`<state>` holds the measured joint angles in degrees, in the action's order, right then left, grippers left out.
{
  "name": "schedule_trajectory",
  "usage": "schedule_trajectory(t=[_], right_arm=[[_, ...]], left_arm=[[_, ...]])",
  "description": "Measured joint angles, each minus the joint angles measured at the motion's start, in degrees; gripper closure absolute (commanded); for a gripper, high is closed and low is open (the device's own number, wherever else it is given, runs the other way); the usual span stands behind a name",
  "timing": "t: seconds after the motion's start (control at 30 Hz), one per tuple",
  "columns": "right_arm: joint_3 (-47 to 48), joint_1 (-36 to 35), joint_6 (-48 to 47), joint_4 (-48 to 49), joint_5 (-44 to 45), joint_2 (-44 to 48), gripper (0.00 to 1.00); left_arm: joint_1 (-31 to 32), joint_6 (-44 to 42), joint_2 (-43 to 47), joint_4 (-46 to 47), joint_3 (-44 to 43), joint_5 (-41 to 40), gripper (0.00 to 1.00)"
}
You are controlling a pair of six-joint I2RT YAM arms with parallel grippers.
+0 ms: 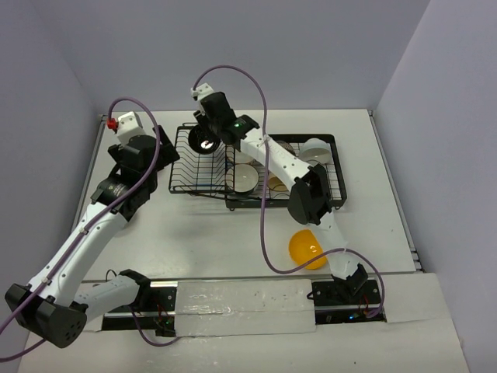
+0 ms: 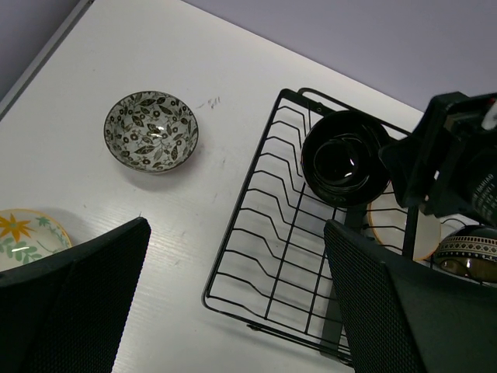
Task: Load the bowls into the dish rack
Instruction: Pick up the bowl from the dish rack.
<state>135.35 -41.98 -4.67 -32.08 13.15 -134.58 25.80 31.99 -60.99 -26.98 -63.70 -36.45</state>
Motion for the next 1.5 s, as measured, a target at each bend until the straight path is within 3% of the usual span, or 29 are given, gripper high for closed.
schedule_trajectory(t=[0.2,0.4,0.53,0.63,0.83,0.93,1.0,1.1,1.17,1.2,1.27,1.5], right_arm=[[1.18,0.81,-1.14,2.93,2.73,-3.41,0.45],[1.18,2.03,-1.36,5.22,3.87,-4.98,0.47],[1.18,2.08,-1.73,6.4,3.76,-5.07,0.66],[0.96,1.99,-1.7,7.19,2.84,-5.2,0.75],[-0.37,1.97,-1.81,9.4,1.95,-5.2,0.75],[-1.11,1.97,-1.7,10.12,1.51,-5.2,0.73],[-1.57,2.03,-1.55,10.36,1.38,-5.2,0.65],[-2.34,2.21,-1.36,10.47,1.14,-5.2,0.66],[-2.69,2.34,-1.16,10.43,0.81,-5.2,0.75],[-2.75,2.36,-1.09,10.45,0.68,-5.2,0.87],[-2.78,2.34,-0.94,10.05,-0.22,-5.11,1.0],[-5.07,2.49,-0.02,13.35,-0.52,-4.11,1.0]], left_arm=[[0.0,0.0,-0.02,0.22,0.7,1.22,0.01],[0.0,-0.02,-0.07,0.22,0.72,2.14,0.01],[0.04,-0.04,-0.57,0.24,0.72,2.16,0.01],[0.04,-0.07,-1.05,0.26,0.72,2.19,0.01],[0.04,-0.11,-1.66,0.28,0.72,2.27,0.01],[0.04,-0.28,-1.75,0.39,0.72,2.45,0.01],[0.04,-0.46,-1.75,0.48,0.72,2.6,0.01],[0.04,-0.9,-1.75,0.72,0.72,2.69,0.01],[0.04,-0.94,-1.77,0.83,0.72,2.75,0.01],[0.04,-0.96,-1.77,0.85,0.72,2.75,0.01],[0.04,-1.09,-1.77,0.96,0.72,2.78,0.01],[0.04,-1.14,-1.77,1.05,0.72,2.86,0.01]])
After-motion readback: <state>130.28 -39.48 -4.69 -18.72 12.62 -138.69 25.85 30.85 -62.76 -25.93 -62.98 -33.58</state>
